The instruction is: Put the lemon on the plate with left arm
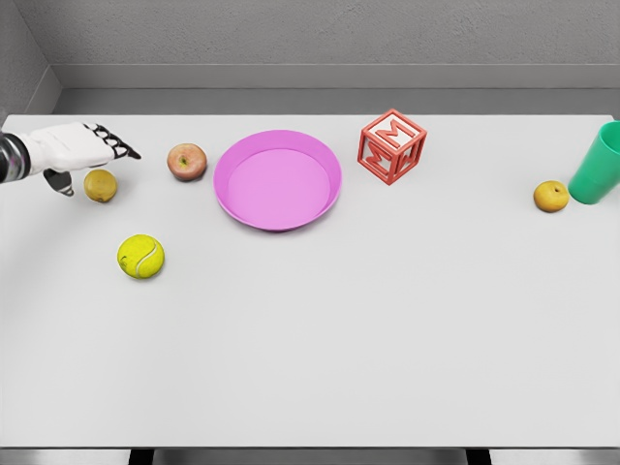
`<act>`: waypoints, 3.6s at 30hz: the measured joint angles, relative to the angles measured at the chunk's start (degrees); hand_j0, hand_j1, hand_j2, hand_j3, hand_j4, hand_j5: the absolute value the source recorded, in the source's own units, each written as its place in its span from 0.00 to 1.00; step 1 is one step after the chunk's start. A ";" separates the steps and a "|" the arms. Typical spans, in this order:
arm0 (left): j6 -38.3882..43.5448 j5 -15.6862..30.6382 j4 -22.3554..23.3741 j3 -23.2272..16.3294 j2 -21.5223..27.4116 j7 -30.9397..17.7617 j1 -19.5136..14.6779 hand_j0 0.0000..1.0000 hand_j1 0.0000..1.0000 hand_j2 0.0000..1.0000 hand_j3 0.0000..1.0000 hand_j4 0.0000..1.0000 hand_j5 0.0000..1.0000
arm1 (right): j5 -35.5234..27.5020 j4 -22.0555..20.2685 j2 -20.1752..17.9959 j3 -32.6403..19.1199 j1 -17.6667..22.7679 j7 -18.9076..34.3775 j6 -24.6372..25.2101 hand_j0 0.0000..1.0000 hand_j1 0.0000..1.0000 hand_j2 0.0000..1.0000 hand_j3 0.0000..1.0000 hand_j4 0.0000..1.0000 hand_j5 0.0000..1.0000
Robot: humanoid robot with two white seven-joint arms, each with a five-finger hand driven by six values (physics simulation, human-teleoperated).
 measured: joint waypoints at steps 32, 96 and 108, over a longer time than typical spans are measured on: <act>0.00 -0.89 1.44 -0.04 -0.77 -0.03 -0.35 1.00 1.00 1.00 1.00 1.00 1.00 | 0.00 0.02 0.00 0.00 0.00 0.00 0.00 1.00 1.00 1.00 1.00 1.00 1.00; 0.00 0.35 3.07 -2.20 -1.75 0.22 -0.35 1.00 1.00 1.00 1.00 1.00 1.00 | 0.00 -0.01 0.00 0.00 0.00 0.00 0.00 1.00 1.00 1.00 1.00 1.00 1.00; 0.00 -0.12 3.59 -2.27 -2.15 0.26 -0.35 1.00 1.00 1.00 1.00 1.00 1.00 | 0.00 0.02 0.00 0.00 0.00 0.00 0.00 1.00 1.00 1.00 1.00 1.00 1.00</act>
